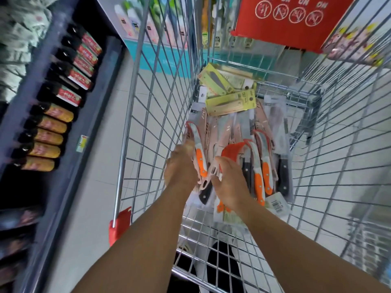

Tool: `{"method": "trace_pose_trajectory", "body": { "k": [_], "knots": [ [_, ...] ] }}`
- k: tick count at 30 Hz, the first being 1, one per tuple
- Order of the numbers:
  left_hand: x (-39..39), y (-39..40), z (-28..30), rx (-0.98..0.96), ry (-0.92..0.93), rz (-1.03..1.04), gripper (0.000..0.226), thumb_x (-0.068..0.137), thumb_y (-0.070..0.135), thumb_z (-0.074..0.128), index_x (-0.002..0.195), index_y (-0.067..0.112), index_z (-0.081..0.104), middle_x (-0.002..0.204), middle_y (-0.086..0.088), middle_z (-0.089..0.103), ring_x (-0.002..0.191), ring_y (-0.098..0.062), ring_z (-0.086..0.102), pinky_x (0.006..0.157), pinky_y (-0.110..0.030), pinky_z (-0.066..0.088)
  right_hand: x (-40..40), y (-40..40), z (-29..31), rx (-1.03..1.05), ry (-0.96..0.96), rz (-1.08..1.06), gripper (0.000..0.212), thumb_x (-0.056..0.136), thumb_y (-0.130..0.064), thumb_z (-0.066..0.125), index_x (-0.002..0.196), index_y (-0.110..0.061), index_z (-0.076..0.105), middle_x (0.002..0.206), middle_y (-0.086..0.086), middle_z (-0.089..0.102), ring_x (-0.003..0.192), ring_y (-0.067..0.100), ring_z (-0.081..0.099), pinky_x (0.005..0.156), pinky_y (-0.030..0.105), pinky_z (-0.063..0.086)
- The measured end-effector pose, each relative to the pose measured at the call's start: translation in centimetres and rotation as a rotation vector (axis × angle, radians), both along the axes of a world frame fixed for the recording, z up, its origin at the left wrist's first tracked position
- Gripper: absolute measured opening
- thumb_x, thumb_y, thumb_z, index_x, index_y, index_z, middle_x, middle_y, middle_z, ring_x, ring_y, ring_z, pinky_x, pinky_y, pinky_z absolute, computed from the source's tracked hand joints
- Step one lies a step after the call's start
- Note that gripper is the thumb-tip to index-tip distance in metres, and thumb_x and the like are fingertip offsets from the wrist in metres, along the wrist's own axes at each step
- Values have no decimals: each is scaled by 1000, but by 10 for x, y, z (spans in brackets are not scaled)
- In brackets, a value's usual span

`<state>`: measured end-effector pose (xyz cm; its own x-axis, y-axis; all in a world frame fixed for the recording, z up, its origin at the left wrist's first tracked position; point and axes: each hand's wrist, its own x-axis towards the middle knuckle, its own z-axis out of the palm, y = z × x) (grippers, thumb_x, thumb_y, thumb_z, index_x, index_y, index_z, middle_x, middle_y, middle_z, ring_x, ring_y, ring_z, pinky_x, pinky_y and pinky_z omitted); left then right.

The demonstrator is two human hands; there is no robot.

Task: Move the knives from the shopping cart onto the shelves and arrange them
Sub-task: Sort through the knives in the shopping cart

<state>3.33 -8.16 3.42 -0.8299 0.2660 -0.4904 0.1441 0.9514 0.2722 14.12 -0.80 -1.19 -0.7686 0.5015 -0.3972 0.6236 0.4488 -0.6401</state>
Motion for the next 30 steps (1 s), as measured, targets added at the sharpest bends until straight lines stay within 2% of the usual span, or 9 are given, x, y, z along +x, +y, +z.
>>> {"method": "trace_pose_trajectory", "body": {
  "k": [3,5,7,10,13,17,22,26,30],
  "knots": [
    [-3,16,7,278,-153,-99,45,93,0,43,121,35,46,113,1,57,94,-22,57,63,-21,44,-13,6,6,-211,63,-172,54,95,-21,52,145,-20,32,136,-1,50,124,17,48,106,36,39],
    [-5,30,10,364,-261,-152,57,96,2,38,141,38,35,131,-2,54,110,-24,54,73,-16,40,-22,17,11,-401,138,-329,58,94,-20,53,146,-27,28,125,-9,54,111,11,55,96,33,46],
    [-9,45,11,411,-277,-246,48,101,13,37,145,34,33,138,-4,51,125,-24,48,85,-21,36,-29,32,7,-479,236,-526,46,89,-16,59,132,-23,45,109,-4,63,97,15,62,86,38,52],
    [-18,68,7,377,-205,-433,47,102,17,38,146,30,29,134,-11,46,122,-28,47,93,-30,39,-33,59,5,-513,237,-684,15,85,-12,64,95,-21,57,86,1,65,77,20,61,74,39,52],
    [-28,88,-3,250,-153,-652,56,97,27,49,146,28,22,133,-11,38,121,-29,43,96,-38,43,-39,83,8,-519,338,-816,4,87,-12,62,86,-16,63,75,5,64,66,19,59,61,34,51],
    [-48,121,-25,198,-65,-728,67,89,34,58,145,30,21,128,-12,43,118,-32,43,92,-43,45,-54,109,11,-503,352,-834,17,91,-12,60,107,-12,65,85,1,71,73,15,66,63,28,55],
    [-74,163,-39,112,6,-924,80,89,35,58,151,23,9,133,-17,39,117,-38,42,97,-45,41,-72,131,7,-395,293,-857,13,95,-22,55,83,-17,59,72,-1,63,63,11,57,54,15,44],
    [-101,182,-49,112,183,-987,78,89,23,59,150,27,10,131,-11,41,116,-33,43,96,-44,42,-82,140,2,-270,307,-852,10,94,-12,53,90,-18,59,77,-10,59,66,-4,52,57,2,37],
    [-127,197,-61,27,305,-1028,87,86,32,66,151,30,8,140,-10,34,127,-33,36,100,-45,38,-67,143,-10,-151,121,-964,21,94,-20,54,113,-16,61,98,-6,61,93,12,59,76,18,40]
  ]
}}
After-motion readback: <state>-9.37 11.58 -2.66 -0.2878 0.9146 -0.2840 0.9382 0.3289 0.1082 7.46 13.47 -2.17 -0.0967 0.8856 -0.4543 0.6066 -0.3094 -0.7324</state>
